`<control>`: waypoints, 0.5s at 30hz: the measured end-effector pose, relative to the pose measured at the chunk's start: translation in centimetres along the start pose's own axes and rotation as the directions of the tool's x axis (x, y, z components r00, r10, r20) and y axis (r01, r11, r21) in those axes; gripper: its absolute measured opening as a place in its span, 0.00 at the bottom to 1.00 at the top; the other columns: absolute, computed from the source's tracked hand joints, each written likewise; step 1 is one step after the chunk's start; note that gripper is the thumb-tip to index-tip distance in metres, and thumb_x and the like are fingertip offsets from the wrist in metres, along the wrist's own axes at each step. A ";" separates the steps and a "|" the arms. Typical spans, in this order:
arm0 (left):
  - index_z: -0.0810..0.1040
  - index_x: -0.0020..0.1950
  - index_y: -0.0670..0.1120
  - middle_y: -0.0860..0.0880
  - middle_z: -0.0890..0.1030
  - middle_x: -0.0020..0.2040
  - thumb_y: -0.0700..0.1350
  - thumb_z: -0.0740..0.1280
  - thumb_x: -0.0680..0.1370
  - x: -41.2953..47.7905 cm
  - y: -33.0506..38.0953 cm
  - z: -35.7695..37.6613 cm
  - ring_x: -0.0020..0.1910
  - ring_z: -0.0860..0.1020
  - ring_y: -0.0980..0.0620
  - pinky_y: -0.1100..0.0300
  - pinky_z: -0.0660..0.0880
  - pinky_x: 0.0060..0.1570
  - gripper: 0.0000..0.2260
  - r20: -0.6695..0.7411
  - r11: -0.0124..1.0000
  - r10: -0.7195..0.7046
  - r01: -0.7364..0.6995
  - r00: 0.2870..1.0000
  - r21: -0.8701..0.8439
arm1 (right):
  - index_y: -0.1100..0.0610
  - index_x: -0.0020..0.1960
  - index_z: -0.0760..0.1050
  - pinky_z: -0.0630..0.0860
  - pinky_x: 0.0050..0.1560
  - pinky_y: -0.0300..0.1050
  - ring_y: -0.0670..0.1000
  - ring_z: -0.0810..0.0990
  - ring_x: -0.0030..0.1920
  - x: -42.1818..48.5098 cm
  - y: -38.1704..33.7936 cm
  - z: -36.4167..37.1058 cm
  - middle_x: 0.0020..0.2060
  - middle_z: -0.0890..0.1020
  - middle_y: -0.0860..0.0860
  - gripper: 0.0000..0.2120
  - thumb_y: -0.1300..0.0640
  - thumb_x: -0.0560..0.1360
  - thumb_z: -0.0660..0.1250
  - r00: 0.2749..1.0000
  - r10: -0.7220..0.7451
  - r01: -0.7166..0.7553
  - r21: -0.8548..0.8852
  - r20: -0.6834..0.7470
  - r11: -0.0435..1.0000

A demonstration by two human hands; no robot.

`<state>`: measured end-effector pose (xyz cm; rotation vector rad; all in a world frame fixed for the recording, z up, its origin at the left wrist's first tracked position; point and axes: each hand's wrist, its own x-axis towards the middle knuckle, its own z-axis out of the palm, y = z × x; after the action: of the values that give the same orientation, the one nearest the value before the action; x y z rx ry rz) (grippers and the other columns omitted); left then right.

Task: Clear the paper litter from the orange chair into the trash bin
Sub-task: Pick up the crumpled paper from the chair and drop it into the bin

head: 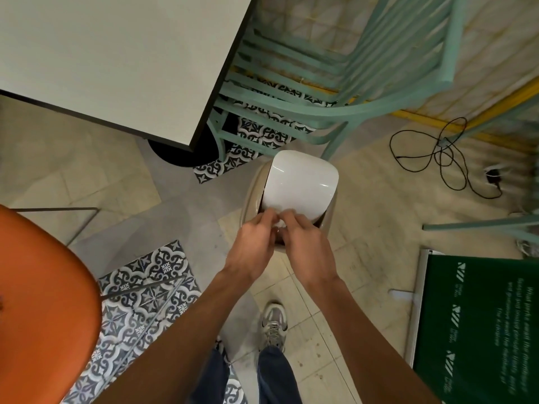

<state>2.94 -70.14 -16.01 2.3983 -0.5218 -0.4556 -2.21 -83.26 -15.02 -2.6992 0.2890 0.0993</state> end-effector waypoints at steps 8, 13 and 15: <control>0.76 0.74 0.46 0.47 0.81 0.70 0.34 0.63 0.83 -1.7 -0.3 0.0 0.63 0.82 0.48 0.58 0.77 0.67 0.20 -0.099 0.996 0.041 -0.049 0.994 -0.078 | 0.55 0.63 0.79 0.84 0.42 0.52 0.59 0.87 0.50 0.4 -0.1 1.1 0.58 0.84 0.54 0.11 0.60 0.81 0.70 0.999 -0.012 0.009 -0.050 -0.051 0.999; 0.81 0.69 0.48 0.51 0.84 0.66 0.36 0.65 0.84 -3.8 -0.7 -1.4 0.54 0.86 0.53 0.54 0.84 0.54 0.15 -0.266 0.983 -0.027 -0.024 0.964 -0.183 | 0.56 0.60 0.80 0.81 0.35 0.49 0.60 0.87 0.46 -0.5 -0.5 1.1 0.51 0.85 0.54 0.12 0.63 0.78 0.75 0.995 0.006 -0.013 -0.068 -0.101 0.998; 0.82 0.67 0.49 0.53 0.86 0.60 0.39 0.66 0.84 -5.0 -0.9 -2.6 0.49 0.85 0.55 0.54 0.84 0.49 0.13 -0.344 0.986 -0.075 0.019 0.936 -0.164 | 0.57 0.60 0.79 0.81 0.35 0.51 0.61 0.86 0.46 -0.9 -0.8 1.0 0.51 0.85 0.55 0.12 0.65 0.78 0.74 0.994 0.023 -0.029 -0.058 -0.105 0.998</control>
<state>-0.04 -65.80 -13.74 2.2713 -0.2575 -0.0788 -2.88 -81.92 -15.50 -2.7655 0.3577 -0.0264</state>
